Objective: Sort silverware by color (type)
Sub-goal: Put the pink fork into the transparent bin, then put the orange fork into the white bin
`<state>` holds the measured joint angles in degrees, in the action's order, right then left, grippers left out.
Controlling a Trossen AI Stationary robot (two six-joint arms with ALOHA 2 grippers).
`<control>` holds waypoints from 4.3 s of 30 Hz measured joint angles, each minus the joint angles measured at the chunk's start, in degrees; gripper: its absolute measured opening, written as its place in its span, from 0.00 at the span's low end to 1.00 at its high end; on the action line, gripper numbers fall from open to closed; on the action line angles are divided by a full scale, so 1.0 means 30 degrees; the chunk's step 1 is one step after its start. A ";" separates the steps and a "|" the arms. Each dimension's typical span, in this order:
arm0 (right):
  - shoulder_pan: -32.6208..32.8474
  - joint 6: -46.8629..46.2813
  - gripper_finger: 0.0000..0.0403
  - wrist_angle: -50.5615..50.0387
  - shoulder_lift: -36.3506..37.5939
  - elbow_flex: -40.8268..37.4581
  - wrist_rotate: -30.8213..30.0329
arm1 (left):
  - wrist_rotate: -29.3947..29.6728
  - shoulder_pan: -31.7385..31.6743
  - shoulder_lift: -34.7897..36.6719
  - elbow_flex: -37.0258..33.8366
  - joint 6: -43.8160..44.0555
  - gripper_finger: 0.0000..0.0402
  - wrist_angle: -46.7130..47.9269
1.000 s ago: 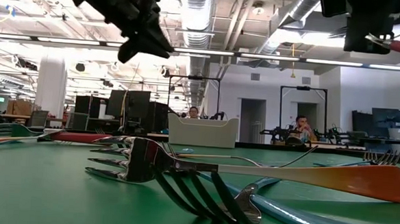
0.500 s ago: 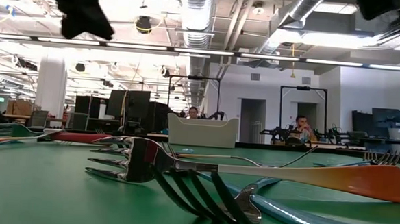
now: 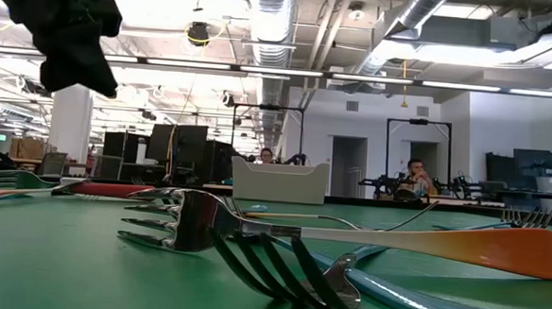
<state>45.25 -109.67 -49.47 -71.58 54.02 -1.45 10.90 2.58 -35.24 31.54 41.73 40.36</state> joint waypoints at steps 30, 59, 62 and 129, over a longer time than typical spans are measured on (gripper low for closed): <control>0.2380 -0.1298 0.39 -0.2031 -0.0739 0.0000 0.0538 | 0.1659 0.0410 -0.0075 -0.0106 0.0711 0.17 -0.0429; -1.3249 2.0873 0.51 -0.1444 -0.0742 -0.2244 0.0933 | 0.0579 0.0407 -0.1140 -0.0114 0.0810 0.17 -0.6218; -1.3587 2.4451 0.51 -0.0627 -0.0746 -0.3139 0.0969 | 0.0576 0.0410 -0.1262 -0.0114 0.1304 0.17 -0.5752; -0.9492 2.4513 0.31 0.7811 -1.4319 0.6364 -0.2616 | -0.1000 0.7643 -0.6353 -0.0092 0.2988 0.17 -1.1103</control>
<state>16.78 -36.13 -26.03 -114.54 73.11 -9.30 7.90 25.51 -54.30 31.27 50.70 7.05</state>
